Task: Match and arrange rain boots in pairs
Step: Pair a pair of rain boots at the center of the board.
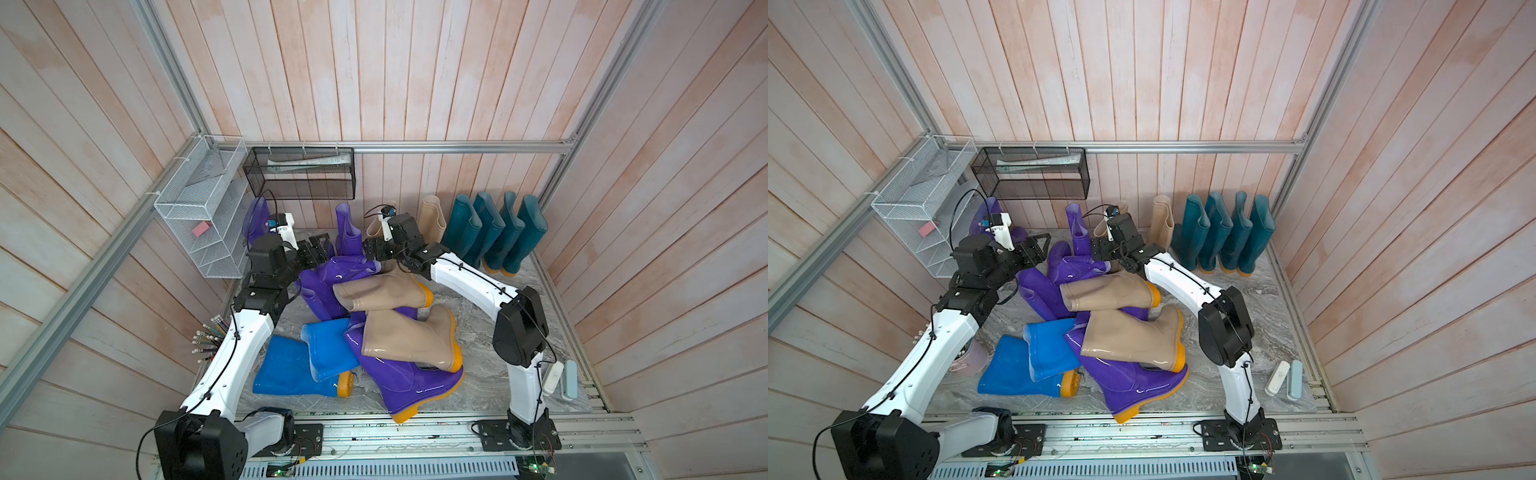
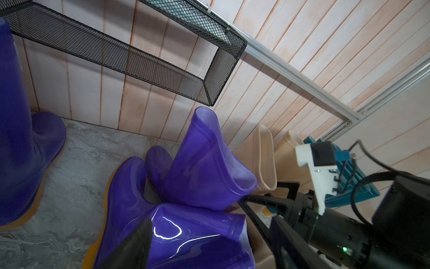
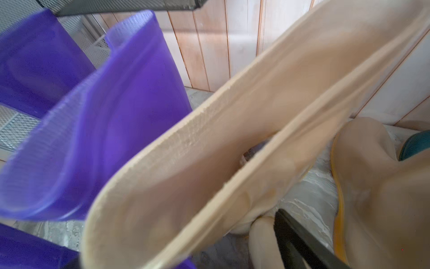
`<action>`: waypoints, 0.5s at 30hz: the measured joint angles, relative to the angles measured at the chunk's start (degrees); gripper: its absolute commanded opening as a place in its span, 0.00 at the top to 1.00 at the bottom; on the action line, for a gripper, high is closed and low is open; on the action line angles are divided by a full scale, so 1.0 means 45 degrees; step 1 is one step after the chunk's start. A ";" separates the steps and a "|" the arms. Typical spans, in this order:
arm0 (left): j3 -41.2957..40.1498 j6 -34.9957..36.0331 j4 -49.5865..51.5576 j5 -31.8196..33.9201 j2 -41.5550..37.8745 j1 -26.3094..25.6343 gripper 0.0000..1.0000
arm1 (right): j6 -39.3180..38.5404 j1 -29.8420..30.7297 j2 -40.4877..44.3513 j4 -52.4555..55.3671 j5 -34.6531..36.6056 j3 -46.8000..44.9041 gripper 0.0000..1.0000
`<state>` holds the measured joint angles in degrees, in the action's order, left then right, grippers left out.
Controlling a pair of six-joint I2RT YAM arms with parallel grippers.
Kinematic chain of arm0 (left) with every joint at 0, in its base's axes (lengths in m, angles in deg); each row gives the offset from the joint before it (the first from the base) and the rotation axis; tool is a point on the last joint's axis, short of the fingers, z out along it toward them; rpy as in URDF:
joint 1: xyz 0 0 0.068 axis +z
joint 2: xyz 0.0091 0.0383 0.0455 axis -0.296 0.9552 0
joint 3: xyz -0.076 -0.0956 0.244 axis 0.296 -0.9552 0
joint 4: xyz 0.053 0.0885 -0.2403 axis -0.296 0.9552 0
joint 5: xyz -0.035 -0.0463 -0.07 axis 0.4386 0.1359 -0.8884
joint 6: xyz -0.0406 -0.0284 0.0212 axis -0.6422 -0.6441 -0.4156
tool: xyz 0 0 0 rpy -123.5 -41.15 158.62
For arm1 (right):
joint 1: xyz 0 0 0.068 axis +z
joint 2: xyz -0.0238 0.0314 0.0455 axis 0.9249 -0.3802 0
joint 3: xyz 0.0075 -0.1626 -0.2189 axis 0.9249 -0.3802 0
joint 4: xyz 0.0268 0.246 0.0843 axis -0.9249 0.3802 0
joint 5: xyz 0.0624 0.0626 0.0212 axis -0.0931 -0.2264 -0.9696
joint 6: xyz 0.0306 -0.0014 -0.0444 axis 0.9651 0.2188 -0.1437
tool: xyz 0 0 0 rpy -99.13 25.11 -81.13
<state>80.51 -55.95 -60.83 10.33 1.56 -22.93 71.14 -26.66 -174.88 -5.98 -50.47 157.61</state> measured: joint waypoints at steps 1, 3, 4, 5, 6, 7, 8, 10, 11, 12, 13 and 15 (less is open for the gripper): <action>-0.0005 -0.0005 -0.0160 -0.0097 -0.0010 0.0058 0.19 | 0.0044 -0.0024 -0.0233 0.0102 0.0068 0.0277 0.21; -0.0102 -0.0049 -0.0486 -0.0340 -0.0068 0.0189 0.19 | 0.0131 -0.0058 -0.0738 0.0335 0.0248 0.0996 0.47; -0.0199 -0.0092 -0.0656 -0.0486 -0.0117 0.0277 0.19 | 0.0170 -0.0083 -0.0923 0.0379 0.0389 0.1263 0.64; -0.0287 -0.0102 -0.0782 -0.0617 -0.0151 0.0350 0.18 | 0.0185 -0.0126 -0.1044 0.0476 0.0520 0.1452 0.76; -0.0374 -0.0126 -0.0869 -0.0714 -0.0180 0.0442 0.19 | 0.0219 -0.0199 -0.1132 0.0602 0.0661 0.1656 0.88; -0.0447 -0.0141 -0.0952 -0.0797 -0.0189 0.0515 0.19 | 0.0238 -0.0282 -0.1180 0.0719 0.0729 0.1807 0.95; -0.0525 -0.0180 -0.1010 -0.0889 -0.0194 0.0602 0.19 | 0.0296 -0.0427 -0.1243 0.0889 0.0826 0.2006 1.00; -0.0670 -0.0253 -0.1180 -0.1030 -0.0194 0.0733 0.19 | 0.0165 -0.0806 -0.1394 0.1175 0.0923 0.2429 1.00; -0.0724 -0.0291 -0.1243 -0.1088 -0.0194 0.0792 0.19 | 0.0039 -0.1039 -0.1481 0.1384 0.0952 0.2686 1.00; -0.0748 -0.0335 -0.1292 -0.1151 -0.0194 0.0840 0.19 | -0.0078 -0.1248 -0.1549 0.1530 0.0967 0.2905 1.00; -0.0753 -0.0374 -0.1341 -0.1209 -0.0194 0.0869 0.19 | -0.0209 -0.1457 -0.1583 0.1661 0.1010 0.3065 1.00; -0.0753 -0.0432 -0.1525 -0.1321 -0.0194 0.0908 0.20 | -0.0520 -0.1851 -0.1588 0.1885 0.1156 0.3215 1.00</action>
<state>77.13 -57.90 -67.70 4.38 0.69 -18.84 68.81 -34.99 -182.02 2.50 -45.27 172.08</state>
